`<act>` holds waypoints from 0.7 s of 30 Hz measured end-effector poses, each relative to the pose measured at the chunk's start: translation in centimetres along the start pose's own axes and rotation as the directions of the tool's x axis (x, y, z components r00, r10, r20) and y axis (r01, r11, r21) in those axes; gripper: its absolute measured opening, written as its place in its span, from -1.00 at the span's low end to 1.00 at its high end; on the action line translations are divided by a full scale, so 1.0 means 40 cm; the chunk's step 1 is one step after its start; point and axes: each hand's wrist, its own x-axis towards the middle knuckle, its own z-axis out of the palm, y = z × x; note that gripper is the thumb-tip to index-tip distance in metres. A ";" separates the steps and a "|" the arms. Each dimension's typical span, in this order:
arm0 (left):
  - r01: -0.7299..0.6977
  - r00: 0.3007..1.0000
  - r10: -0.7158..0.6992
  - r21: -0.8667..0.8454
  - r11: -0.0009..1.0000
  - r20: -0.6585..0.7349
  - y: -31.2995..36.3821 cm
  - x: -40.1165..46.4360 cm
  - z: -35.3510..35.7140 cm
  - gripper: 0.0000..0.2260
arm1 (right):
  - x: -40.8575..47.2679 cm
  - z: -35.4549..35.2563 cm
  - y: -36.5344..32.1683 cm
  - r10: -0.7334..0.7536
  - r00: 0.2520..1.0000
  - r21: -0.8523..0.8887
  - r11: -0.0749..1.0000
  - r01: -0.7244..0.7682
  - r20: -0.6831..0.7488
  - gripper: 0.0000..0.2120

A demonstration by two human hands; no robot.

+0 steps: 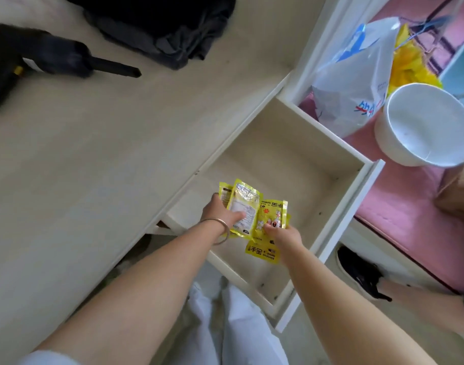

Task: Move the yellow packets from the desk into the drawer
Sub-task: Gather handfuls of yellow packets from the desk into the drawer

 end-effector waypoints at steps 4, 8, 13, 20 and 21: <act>0.096 0.995 -0.097 0.120 0.988 0.002 -0.006 0.045 0.036 -0.31 | 0.058 0.005 0.002 0.011 0.999 -0.119 0.993 -0.015 -0.037 -0.67; 0.155 0.988 -0.154 0.140 0.978 -0.018 -0.043 0.079 0.051 -0.38 | 0.092 0.008 0.006 -0.005 0.999 -0.243 0.970 -0.006 -0.047 -0.71; 0.134 0.988 -0.116 0.191 0.972 -0.102 -0.051 0.078 0.037 -0.23 | 0.075 0.007 0.005 0.009 0.996 -0.383 0.923 -0.043 -0.090 -0.51; -0.041 0.991 0.044 0.025 0.999 -0.125 -0.023 -0.029 -0.056 -0.56 | -0.064 0.064 -0.096 -0.495 0.869 -0.598 0.699 0.392 -0.008 -0.54; -0.065 0.988 0.064 -0.009 0.998 -0.143 -0.027 -0.055 -0.074 -0.64 | -0.099 0.081 -0.111 -0.567 0.823 -0.610 0.637 0.471 0.042 -0.59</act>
